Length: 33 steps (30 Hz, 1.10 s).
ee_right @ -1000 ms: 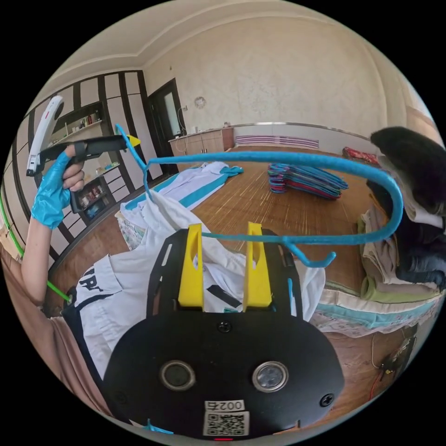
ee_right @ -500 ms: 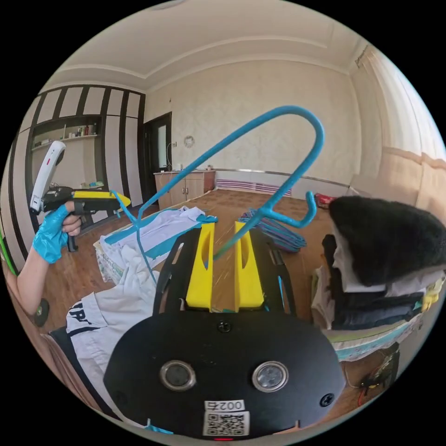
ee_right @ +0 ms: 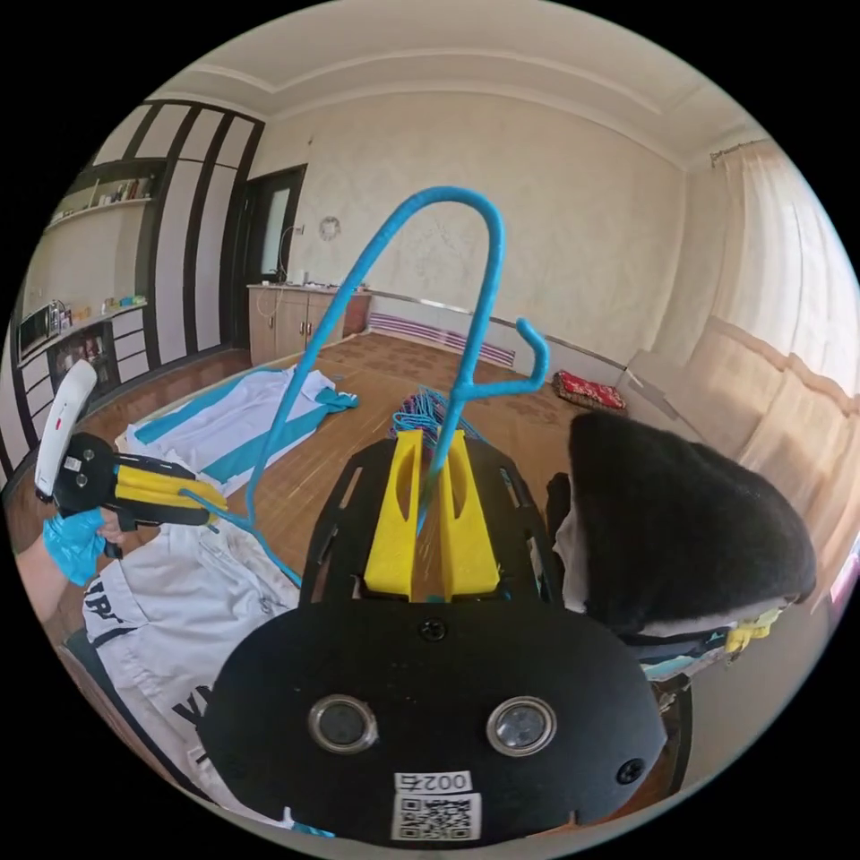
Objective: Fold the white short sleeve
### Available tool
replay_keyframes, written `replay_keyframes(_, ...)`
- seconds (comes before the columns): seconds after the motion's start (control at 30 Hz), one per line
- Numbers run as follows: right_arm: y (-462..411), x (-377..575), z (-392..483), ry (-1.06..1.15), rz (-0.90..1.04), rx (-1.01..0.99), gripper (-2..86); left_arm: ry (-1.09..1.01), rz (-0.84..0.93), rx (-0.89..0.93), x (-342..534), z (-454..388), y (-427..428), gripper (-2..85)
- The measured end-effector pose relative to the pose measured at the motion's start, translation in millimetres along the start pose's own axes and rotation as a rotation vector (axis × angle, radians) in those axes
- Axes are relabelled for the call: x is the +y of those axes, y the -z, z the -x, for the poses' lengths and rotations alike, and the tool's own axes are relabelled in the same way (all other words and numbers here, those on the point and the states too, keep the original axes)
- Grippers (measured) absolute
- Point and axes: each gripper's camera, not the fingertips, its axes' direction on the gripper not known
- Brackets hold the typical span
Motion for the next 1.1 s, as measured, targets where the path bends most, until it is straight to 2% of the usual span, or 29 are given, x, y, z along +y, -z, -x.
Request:
replay_keyframes(0.17, -66.3, 20.2, -0.6, 0.002, 0.060, -0.038, 5.0, 0.016, -0.020, -0.014, -11.0, 12.6, -21.3, -1.1)
replay_keyframes(0.43, -193.5, 106.6, -8.5, -0.136, 0.205, -0.179, 6.2, 0.036, -0.040, -0.068, -33.4, 24.4, -51.8, -0.7)
replay_keyframes(0.63, -260.1, 150.4, 1.1, -0.164, 0.248, -0.235, 3.7, 0.083, -0.048, -0.079, -46.9, 41.9, -79.9, -0.7)
replay_keyframes(0.87, -318.2, 142.3, 17.0, -0.147, 0.291, -0.192, -0.6, 0.119, -0.044, -0.068, -66.6, 70.6, -118.7, -0.6)
replay_keyframes(1.1, -382.9, 83.0, 5.4, -0.037, 0.356, -0.130, -0.8, 0.086, -0.049, -0.011, -100.8, 100.7, -157.2, -0.2)
